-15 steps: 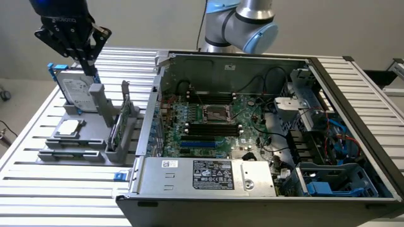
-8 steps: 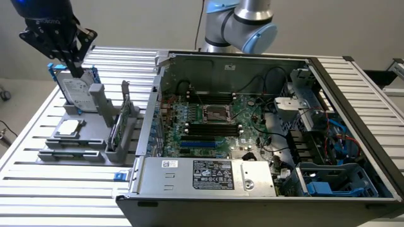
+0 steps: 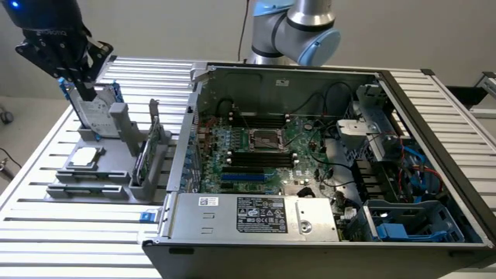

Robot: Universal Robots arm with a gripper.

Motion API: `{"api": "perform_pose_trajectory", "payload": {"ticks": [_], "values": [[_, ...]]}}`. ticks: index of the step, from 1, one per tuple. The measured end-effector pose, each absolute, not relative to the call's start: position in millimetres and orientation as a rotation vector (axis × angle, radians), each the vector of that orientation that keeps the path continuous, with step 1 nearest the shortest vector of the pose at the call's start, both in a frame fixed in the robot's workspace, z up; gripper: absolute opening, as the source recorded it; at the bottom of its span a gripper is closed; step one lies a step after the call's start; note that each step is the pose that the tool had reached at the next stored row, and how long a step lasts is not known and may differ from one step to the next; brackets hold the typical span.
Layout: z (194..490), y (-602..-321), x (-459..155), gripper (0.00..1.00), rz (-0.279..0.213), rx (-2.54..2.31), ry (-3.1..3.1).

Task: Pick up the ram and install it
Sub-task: 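Reach for the ram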

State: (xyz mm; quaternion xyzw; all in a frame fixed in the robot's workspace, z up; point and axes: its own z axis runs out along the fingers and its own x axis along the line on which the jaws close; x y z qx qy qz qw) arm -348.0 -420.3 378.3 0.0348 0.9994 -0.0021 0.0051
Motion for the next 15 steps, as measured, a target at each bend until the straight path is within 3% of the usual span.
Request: {"api": "perform_pose_trajectory", "payload": {"ticks": [15], "values": [[365,-443,-362,0.11,-0.008,0.109,3.151]]}}
